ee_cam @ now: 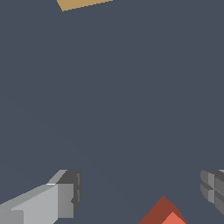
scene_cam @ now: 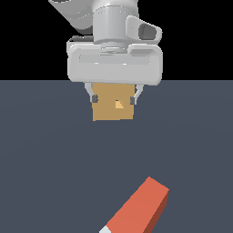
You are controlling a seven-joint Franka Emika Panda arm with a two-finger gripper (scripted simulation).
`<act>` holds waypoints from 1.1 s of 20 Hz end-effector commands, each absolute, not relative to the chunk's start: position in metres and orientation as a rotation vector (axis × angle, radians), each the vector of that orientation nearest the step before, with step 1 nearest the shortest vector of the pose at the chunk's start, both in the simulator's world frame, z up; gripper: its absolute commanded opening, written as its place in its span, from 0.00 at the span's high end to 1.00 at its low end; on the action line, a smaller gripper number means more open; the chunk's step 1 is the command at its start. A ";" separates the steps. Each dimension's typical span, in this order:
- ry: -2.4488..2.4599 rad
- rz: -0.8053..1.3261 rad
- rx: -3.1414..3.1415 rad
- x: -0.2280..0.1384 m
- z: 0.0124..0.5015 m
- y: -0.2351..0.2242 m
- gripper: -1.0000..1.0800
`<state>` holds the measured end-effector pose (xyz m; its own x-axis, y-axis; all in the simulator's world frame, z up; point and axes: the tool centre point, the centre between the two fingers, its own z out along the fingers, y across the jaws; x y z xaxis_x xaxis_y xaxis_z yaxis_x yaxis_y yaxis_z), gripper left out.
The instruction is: Insert the peg into the horizontal hole in a box.
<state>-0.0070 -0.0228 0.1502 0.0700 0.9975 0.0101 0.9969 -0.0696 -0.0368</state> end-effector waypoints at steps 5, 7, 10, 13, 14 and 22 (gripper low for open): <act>-2.091 0.027 -2.301 -0.005 0.147 -0.031 0.04; -2.055 0.026 -2.336 -0.003 0.143 -0.042 0.04; -1.966 0.024 -2.417 0.001 0.134 -0.069 0.04; -1.827 0.020 -2.531 0.003 0.120 -0.108 0.04; -1.770 0.019 -2.574 0.003 0.115 -0.124 0.04; -1.339 0.005 -2.839 -0.022 0.078 -0.232 0.04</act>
